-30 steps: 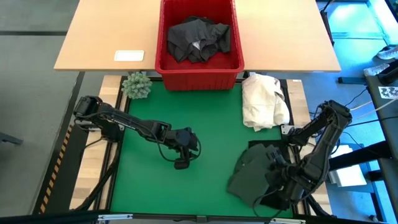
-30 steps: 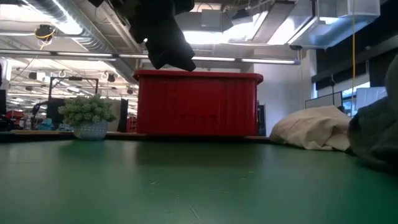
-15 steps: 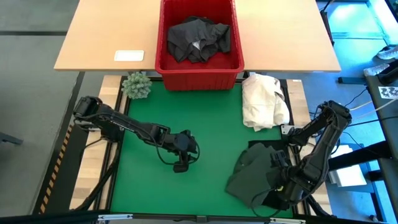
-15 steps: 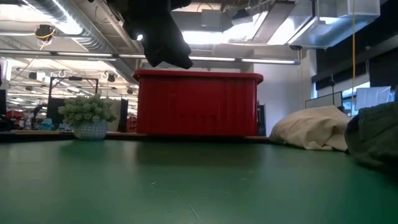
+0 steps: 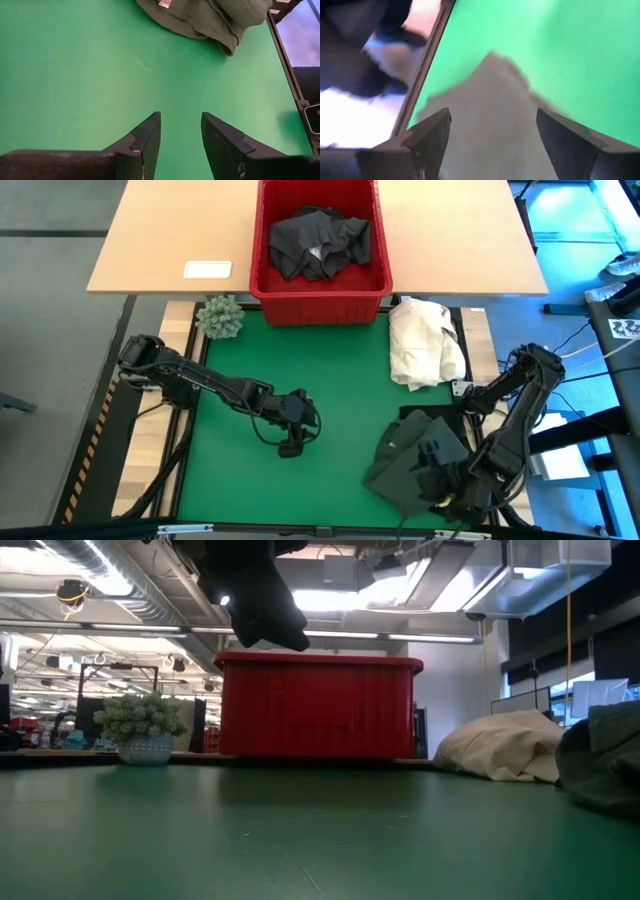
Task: Fold laundry
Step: Stack the green folded polo shirt on top of the black folded shirt
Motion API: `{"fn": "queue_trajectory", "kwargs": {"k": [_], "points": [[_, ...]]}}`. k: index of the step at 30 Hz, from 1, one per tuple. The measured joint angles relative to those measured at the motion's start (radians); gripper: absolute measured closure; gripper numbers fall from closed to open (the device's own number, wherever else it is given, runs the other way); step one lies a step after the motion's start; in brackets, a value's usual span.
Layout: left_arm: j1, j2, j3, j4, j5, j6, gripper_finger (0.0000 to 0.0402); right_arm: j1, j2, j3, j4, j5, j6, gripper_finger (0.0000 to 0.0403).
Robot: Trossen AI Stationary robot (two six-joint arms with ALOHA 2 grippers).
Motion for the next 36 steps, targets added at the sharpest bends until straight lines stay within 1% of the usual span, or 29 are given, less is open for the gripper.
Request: {"fn": "queue_trajectory", "kwargs": {"k": [2,4,8,11,14,18,22,26,30,34,36], "points": [[0.0,0.0,0.0,0.0,0.0,0.001,0.0266,-0.023,0.03,0.0,0.039,0.058,-0.025,0.0109],[0.001,0.0,0.0,0.0,0.0,0.001,0.0266,-0.057,0.066,0.0,0.066,0.087,-0.038,0.0109],[0.001,0.0,0.0,0.0,0.0,0.001,0.0266,-0.153,0.155,0.0,0.191,0.084,-0.046,0.0109],[0.001,0.0,0.0,-0.001,0.0,0.001,0.0266,-0.223,0.222,0.0,0.294,0.01,-0.073,0.0109],[-0.005,0.0,0.0,-0.01,-0.001,0.0,0.0266,-0.271,0.276,0.0,0.311,-0.071,-0.077,0.0115],[-0.022,0.0,0.0,-0.027,-0.006,-0.001,0.0266,-0.303,0.346,0.0,0.294,-0.176,-0.074,0.0141],[-0.044,0.0,0.0,-0.035,-0.048,-0.003,0.0266,-0.319,0.398,0.0,0.294,-0.26,-0.073,0.0173],[-0.059,0.0,0.0,-0.034,-0.053,-0.013,0.0266,-0.319,0.42,0.0,0.231,-0.362,-0.061,0.0199],[-0.073,0.0,0.0,-0.034,-0.054,-0.028,0.0266,-0.299,0.419,0.0,0.113,-0.444,-0.036,0.0221],[-0.087,0.0,0.0,-0.034,-0.073,-0.035,0.0266,-0.261,0.417,0.0,0.004,-0.536,-0.034,0.0237],[-0.093,0.0,0.0,-0.034,-0.079,-0.035,0.0266,-0.239,0.417,0.0,-0.024,-0.572,-0.021,0.0242]]}}
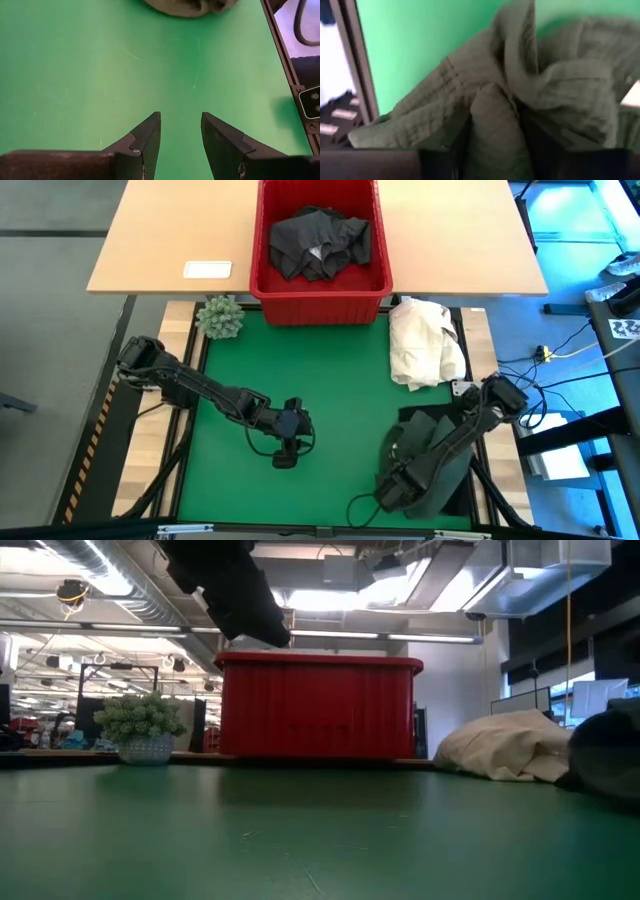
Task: Fold laundry
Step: Stack the green folded polo shirt on top of the black folded shirt, then fold the gray pants
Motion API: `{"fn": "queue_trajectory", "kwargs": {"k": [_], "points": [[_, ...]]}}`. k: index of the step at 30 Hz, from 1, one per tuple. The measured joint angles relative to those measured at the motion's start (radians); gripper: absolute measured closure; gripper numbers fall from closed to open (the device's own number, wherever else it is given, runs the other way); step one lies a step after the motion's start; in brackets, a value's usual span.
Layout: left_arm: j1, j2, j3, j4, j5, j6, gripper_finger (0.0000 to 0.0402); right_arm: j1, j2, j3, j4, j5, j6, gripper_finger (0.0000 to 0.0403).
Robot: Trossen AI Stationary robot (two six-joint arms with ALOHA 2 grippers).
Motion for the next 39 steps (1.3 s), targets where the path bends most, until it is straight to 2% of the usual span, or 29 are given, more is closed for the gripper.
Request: {"fn": "queue_trajectory", "kwargs": {"k": [7,12,16,20,24,29,32,36,39], "points": [[-0.005,0.0,0.0,0.0,-0.008,0.0,0.0266,0.081,-0.031,0.0,-0.017,-0.09,0.08,0.0244],[-0.005,0.0,0.0,0.001,-0.023,0.0,0.0266,0.118,-0.09,0.0,-0.058,-0.099,0.168,0.0244],[-0.005,0.0,0.0,0.001,-0.023,0.0,0.0266,0.118,-0.111,0.0,-0.012,0.047,0.181,0.0244],[-0.005,0.0,0.0,0.006,-0.026,0.0,0.0266,0.078,-0.111,0.0,0.12,0.162,0.122,0.0244],[-0.005,0.0,0.0,0.006,-0.017,0.0,0.0266,0.045,-0.113,0.0,0.235,0.194,0.066,0.0244],[-0.01,0.0,0.0,0.0,-0.015,0.0,0.0266,0.017,-0.146,0.0,0.258,0.22,0.05,0.0244],[-0.012,0.0,0.0,0.002,-0.019,0.003,0.0266,0.014,-0.192,0.0,0.219,0.329,0.047,0.0244],[-0.014,-0.038,-0.002,0.009,-0.03,0.039,0.0266,0.016,-0.283,-0.001,0.185,0.54,0.027,0.0244],[-0.014,-0.105,-0.001,0.013,-0.088,0.087,0.0266,0.025,-0.375,-0.024,0.225,0.661,-0.026,0.0244]]}}
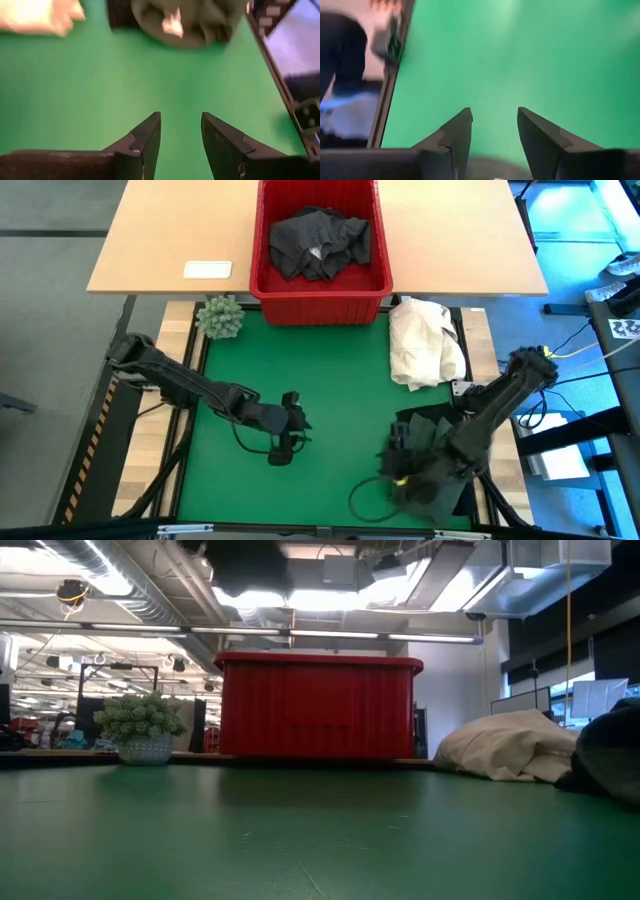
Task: Fold laundry
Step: Fold the gray pants
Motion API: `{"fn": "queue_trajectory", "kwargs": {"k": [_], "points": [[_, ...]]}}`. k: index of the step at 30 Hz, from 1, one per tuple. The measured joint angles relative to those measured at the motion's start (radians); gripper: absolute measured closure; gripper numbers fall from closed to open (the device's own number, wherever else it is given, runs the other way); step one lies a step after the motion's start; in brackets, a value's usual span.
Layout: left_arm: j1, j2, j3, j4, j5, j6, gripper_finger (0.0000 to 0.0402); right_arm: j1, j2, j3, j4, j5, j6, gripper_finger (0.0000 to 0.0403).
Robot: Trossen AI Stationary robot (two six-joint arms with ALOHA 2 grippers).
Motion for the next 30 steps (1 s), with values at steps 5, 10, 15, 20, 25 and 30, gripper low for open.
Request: {"fn": "queue_trajectory", "kwargs": {"k": [5,10,15,20,25,30], "points": [[0.015,-0.13,0.0,0.001,-0.101,0.111,0.0266,-0.006,-0.173,-0.102,0.098,0.142,-0.087,0.0244],[0.082,-0.195,0.001,0.006,-0.076,0.216,0.0266,-0.077,-0.352,-0.279,0.285,0.171,-0.204,0.0244],[0.208,-0.2,0.001,0.0,0.019,0.292,0.0266,-0.228,-0.499,-0.449,0.473,0.047,-0.343,0.0244],[0.319,-0.201,0.001,0.0,0.045,0.341,0.0266,-0.406,-0.555,-0.522,0.508,-0.113,-0.397,0.0244],[0.426,-0.201,0.001,0.007,0.076,0.409,0.0266,-0.566,-0.544,-0.53,0.519,-0.213,-0.455,0.0244],[0.53,-0.201,0.001,0.031,0.18,0.421,0.0266,-0.672,-0.54,-0.53,0.541,-0.302,-0.497,0.0244]]}}
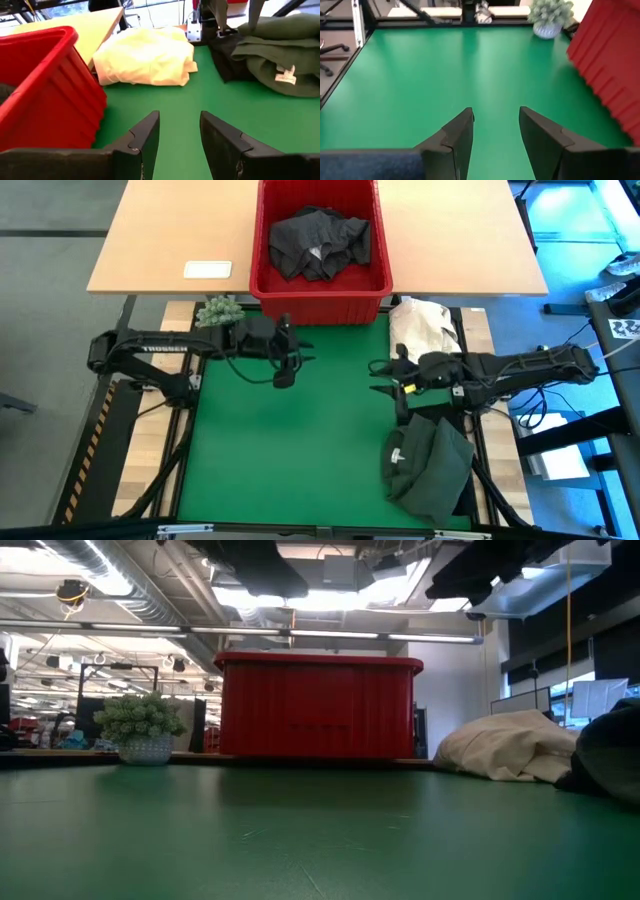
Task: Fold laundry
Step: Fold the gray pants
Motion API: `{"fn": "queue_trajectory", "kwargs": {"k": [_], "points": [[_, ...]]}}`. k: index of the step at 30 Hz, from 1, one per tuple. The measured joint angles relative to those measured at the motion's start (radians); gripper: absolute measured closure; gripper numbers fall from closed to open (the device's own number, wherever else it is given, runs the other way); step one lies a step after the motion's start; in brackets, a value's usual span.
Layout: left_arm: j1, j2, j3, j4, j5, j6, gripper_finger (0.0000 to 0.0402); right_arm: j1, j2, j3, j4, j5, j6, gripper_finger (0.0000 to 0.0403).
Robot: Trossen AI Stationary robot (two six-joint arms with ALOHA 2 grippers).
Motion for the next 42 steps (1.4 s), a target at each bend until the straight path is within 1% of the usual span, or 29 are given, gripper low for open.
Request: {"fn": "queue_trajectory", "kwargs": {"k": [3,6,11,16,19,24,27,31,36,42], "points": [[0.052,0.0,0.0,0.016,0.051,0.028,0.0266,-0.036,0.001,0.0,0.043,-0.03,-0.038,0.0244],[0.108,0.0,0.0,0.032,0.065,0.055,0.0266,-0.07,0.0,0.0,0.107,-0.047,-0.079,0.0244],[0.212,0.0,0.0,0.039,0.115,0.077,0.0267,-0.145,0.003,0.0,0.184,-0.047,-0.131,0.0244],[0.321,0.008,0.0,0.039,0.151,0.102,0.0267,-0.241,0.009,0.0,0.211,-0.047,-0.138,0.0244],[0.382,0.03,0.0,0.042,0.15,0.112,0.0266,-0.307,0.012,0.0,0.219,-0.047,-0.138,0.0244],[0.473,0.087,0.0,0.104,0.148,0.136,0.0266,-0.399,0.036,0.0,0.272,-0.051,-0.149,0.0244],[0.517,0.108,0.0,0.122,0.165,0.169,0.0264,-0.443,0.053,0.0,0.293,-0.097,-0.16,0.0244],[0.554,0.114,0.0,0.126,0.187,0.203,0.0242,-0.487,0.082,0.0,0.323,-0.165,-0.161,0.0244],[0.58,0.116,0.0,0.112,0.2,0.209,0.0197,-0.532,0.122,0.0,0.34,-0.22,-0.171,0.0244],[0.595,0.126,0.0,0.112,0.176,0.26,0.0153,-0.561,0.172,0.0,0.402,-0.266,-0.184,0.0244]]}}
